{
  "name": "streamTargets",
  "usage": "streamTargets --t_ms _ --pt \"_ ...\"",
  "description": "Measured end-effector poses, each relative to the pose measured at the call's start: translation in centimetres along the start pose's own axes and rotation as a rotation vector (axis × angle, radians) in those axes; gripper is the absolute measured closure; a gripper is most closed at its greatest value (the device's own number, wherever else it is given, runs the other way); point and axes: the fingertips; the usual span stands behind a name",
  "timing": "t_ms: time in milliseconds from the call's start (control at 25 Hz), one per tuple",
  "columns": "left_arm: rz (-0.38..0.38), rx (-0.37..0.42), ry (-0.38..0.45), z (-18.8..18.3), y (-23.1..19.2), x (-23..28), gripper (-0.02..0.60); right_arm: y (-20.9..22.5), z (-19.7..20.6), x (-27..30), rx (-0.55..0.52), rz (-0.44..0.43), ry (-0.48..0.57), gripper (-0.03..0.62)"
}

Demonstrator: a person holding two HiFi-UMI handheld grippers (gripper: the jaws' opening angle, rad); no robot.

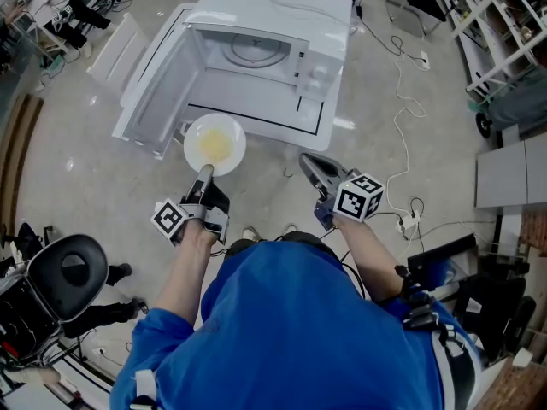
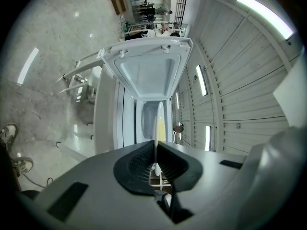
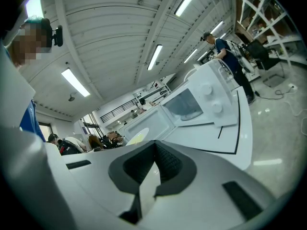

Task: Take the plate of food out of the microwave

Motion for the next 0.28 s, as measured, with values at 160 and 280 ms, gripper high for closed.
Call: streamTargets --t_ms 160,280 --pt "0.0 0.0 -0.004 0.06 0.0 0.08 0.563 -0.02 0.05 0.08 0.0 0.001 0.0 0.597" --pt "-0.003 0.002 -0.006 0.09 -0.04 0.07 0.563 0.0 0.12 0.02 0.0 0.002 -0.001 0.597"
Point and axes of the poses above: the fingertips, and each gripper's own axes: x forward along the fingers, y to its right, z out of its underside
